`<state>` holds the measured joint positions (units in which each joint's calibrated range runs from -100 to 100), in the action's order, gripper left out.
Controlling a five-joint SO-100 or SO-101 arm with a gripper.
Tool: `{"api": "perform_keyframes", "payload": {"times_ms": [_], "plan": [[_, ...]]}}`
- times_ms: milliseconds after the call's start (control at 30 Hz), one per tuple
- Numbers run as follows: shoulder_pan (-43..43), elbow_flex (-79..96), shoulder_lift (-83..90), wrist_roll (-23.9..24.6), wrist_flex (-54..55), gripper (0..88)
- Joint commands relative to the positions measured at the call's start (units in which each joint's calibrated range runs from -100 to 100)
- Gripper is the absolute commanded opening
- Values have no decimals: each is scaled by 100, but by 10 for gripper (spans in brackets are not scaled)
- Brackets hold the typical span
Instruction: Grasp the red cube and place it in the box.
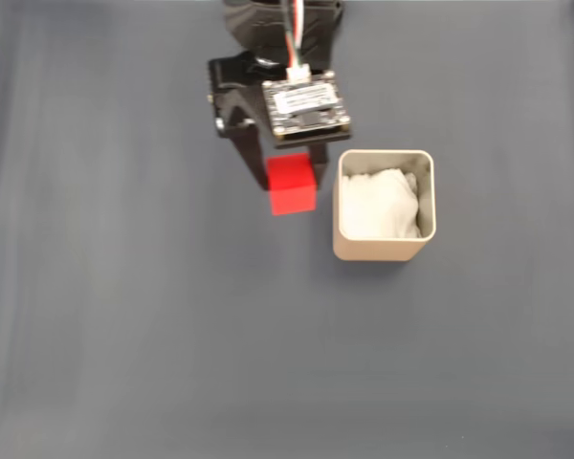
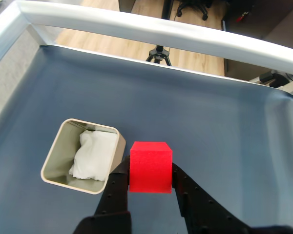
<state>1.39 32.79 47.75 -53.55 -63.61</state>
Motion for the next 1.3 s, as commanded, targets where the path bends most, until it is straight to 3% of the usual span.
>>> {"api": "perform_keyframes", "payload": {"times_ms": [0, 800, 1267], "plan": [[-214, -207, 7, 103, -20, 2], [-1492, -252, -227, 454, -28, 2], [-1726, -198, -279, 484, -28, 2]]}}
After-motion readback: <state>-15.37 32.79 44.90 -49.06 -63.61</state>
